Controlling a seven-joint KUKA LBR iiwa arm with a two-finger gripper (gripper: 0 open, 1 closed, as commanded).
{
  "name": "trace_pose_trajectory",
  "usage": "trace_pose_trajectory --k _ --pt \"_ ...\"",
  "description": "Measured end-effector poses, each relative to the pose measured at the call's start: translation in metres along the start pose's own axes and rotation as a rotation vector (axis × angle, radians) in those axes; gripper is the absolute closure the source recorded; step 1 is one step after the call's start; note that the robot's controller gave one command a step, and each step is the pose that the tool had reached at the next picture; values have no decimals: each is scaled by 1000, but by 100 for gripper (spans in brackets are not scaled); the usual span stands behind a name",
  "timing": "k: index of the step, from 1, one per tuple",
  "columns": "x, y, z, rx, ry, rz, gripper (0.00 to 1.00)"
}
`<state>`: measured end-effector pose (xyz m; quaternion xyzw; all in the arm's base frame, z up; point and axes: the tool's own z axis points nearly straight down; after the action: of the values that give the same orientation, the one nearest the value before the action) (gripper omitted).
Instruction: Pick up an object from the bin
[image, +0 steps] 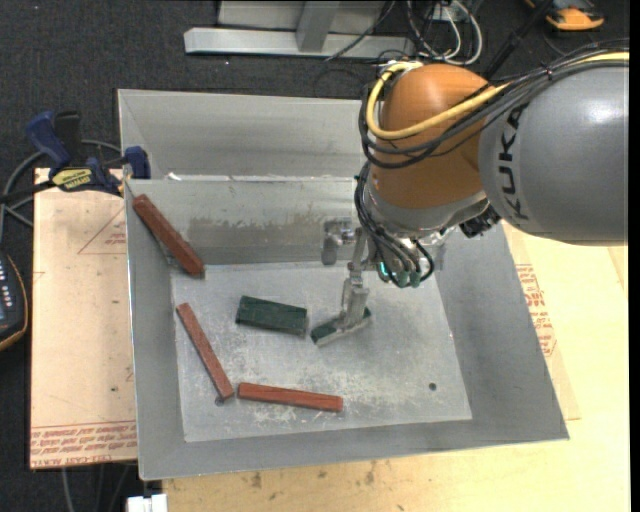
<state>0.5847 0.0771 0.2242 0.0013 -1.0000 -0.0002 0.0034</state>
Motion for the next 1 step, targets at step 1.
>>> trace_pose_trajectory --k 1 --pt "2 30 157 -2 -6 191 0"
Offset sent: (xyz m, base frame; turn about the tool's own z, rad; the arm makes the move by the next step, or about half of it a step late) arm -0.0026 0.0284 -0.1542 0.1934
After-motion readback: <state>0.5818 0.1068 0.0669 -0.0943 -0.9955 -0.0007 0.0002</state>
